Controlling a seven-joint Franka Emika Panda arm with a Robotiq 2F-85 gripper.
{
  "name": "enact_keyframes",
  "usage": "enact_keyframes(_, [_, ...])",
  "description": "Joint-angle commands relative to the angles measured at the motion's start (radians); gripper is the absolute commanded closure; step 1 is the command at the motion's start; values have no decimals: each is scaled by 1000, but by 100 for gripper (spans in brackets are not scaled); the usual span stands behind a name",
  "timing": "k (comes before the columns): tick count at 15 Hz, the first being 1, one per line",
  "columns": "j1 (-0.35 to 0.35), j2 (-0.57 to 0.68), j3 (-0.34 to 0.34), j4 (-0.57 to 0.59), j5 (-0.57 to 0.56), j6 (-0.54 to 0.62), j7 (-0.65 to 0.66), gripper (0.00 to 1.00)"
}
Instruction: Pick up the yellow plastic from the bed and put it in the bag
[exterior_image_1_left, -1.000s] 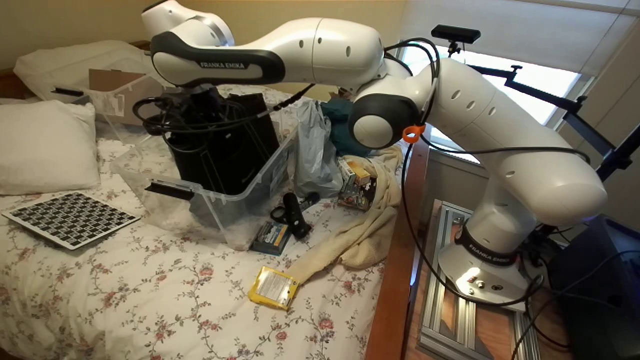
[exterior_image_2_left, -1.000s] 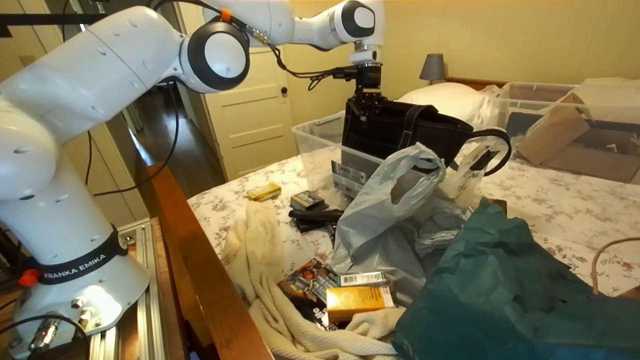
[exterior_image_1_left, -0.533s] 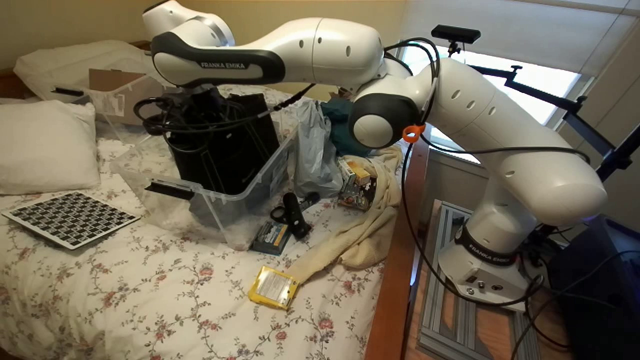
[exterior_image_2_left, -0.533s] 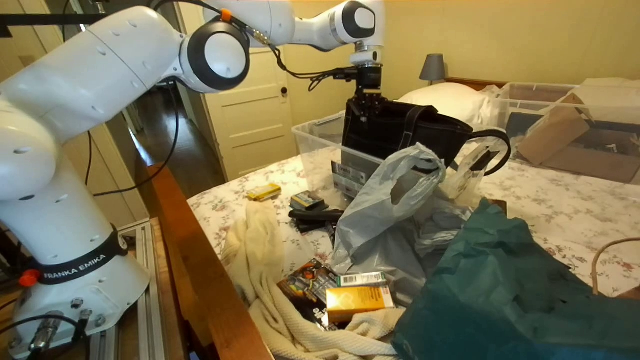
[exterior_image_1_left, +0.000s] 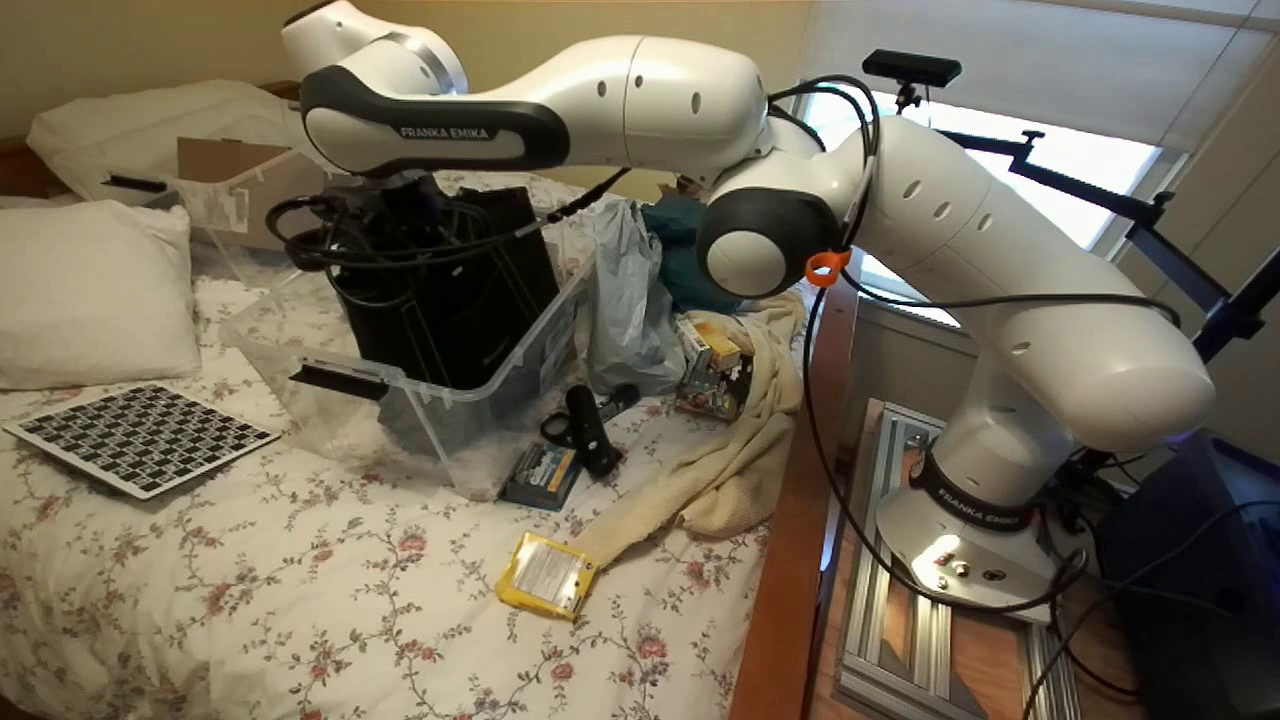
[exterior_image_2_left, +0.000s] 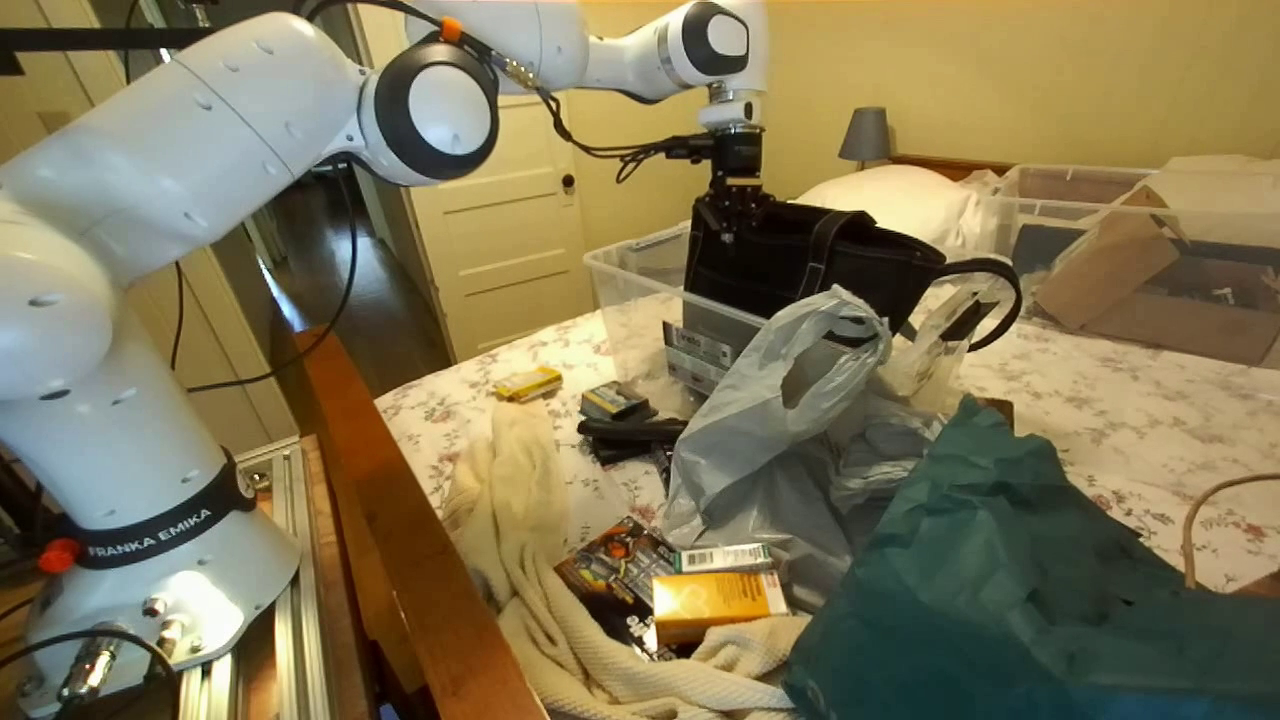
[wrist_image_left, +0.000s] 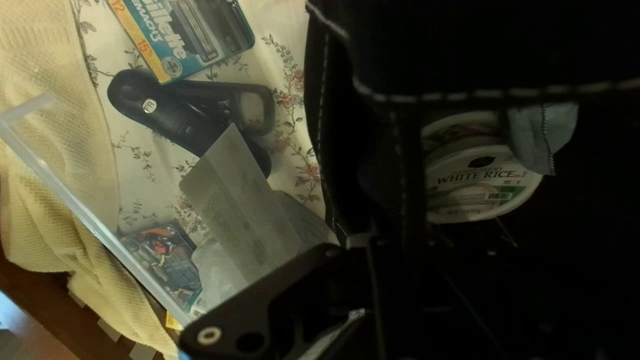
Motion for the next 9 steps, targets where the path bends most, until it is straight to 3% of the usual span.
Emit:
enact_keyframes(1, [50, -32, -22, -61, -36, -10, 35, 99])
enact_keyframes(5, [81, -47, -48, -104, -59, -10, 82, 99])
enact_keyframes(6, [81, -53, -55, -113, -55, 3, 117, 73])
enact_keyframes(7, [77, -62, -61, -121, -47, 34, 154, 72])
enact_keyframes(9, [88, -75, -83, -124, -62, 65, 216, 59])
